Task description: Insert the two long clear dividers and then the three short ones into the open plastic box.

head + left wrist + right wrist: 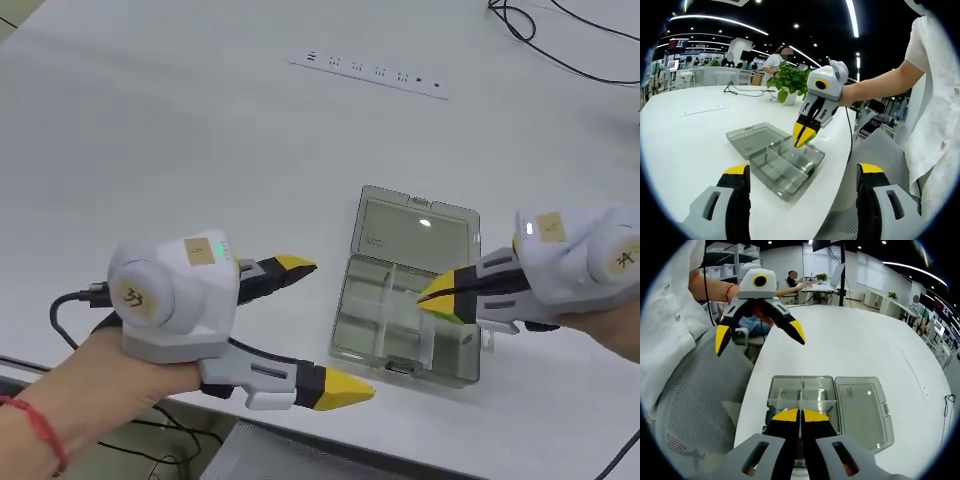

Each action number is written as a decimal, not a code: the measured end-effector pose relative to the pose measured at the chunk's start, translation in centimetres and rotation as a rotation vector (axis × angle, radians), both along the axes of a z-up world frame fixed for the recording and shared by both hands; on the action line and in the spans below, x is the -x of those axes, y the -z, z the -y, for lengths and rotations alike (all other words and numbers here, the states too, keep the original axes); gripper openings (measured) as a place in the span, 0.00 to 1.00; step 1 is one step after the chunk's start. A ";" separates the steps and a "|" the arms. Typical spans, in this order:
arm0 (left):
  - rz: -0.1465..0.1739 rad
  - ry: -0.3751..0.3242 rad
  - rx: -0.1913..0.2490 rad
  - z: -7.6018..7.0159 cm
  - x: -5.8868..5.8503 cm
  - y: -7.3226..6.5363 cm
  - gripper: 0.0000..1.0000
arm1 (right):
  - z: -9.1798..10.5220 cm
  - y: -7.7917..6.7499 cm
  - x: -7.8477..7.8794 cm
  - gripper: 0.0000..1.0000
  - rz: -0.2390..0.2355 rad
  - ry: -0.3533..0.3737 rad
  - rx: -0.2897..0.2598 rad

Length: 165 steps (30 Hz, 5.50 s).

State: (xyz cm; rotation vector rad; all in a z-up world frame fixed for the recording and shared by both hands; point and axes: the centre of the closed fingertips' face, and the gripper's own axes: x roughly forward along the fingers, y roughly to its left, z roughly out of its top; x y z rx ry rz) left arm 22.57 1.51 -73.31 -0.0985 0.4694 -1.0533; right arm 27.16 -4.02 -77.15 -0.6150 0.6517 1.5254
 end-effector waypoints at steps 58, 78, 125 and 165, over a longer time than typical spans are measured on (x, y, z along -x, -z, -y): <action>0.016 0.013 -0.026 -0.2 0.6 -0.7 0.88 | 0.6 -1.0 -0.7 0.19 -0.017 0.117 0.016; 0.029 0.018 -0.027 -0.3 0.7 -1.0 0.88 | 11.0 -1.7 0.1 0.44 0.019 0.247 0.102; 0.005 0.012 -0.036 -0.8 0.8 -0.9 0.87 | 26.2 7.6 0.2 0.34 0.017 0.166 0.591; -0.286 -0.060 0.214 5.3 -0.6 -5.8 0.51 | 5.7 -7.5 2.7 0.33 0.315 0.157 0.179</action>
